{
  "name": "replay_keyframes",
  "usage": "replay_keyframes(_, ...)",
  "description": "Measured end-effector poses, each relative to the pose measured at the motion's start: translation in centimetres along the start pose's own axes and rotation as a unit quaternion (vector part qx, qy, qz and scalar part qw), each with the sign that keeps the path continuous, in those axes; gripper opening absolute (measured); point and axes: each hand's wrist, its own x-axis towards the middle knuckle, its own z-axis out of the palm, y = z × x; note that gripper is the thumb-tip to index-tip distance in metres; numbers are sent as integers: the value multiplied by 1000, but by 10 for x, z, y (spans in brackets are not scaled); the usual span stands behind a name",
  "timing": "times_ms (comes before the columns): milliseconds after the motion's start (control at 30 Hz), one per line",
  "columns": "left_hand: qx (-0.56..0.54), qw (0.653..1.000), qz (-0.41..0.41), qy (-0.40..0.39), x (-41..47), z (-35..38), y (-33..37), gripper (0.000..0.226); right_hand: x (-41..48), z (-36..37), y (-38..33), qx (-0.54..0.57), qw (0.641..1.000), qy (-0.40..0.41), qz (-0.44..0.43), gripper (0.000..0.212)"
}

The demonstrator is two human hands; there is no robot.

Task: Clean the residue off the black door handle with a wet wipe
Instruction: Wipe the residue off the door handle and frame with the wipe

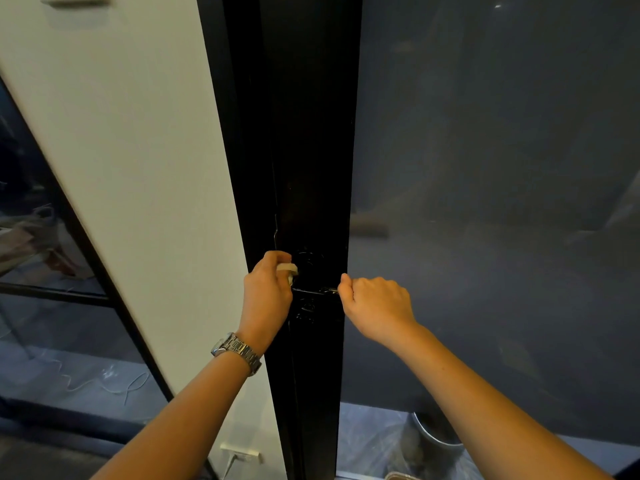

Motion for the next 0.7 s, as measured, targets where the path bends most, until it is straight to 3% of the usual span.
replay_keyframes(200, 3, 994, -56, -95, -22, 17, -18, 34, 1, 3, 1, -8, 1000, 9, 2, 56)
replay_keyframes(400, 44, 991, -14, -129, -23, 24, -27, 22, 1, 4, 0, -13, 1000, 17, 5, 57)
replay_keyframes(700, 53, 990, -85, -100, -21, 29, -28, 27, 0, 2, 0, -13, 1000, 9, 5, 56)
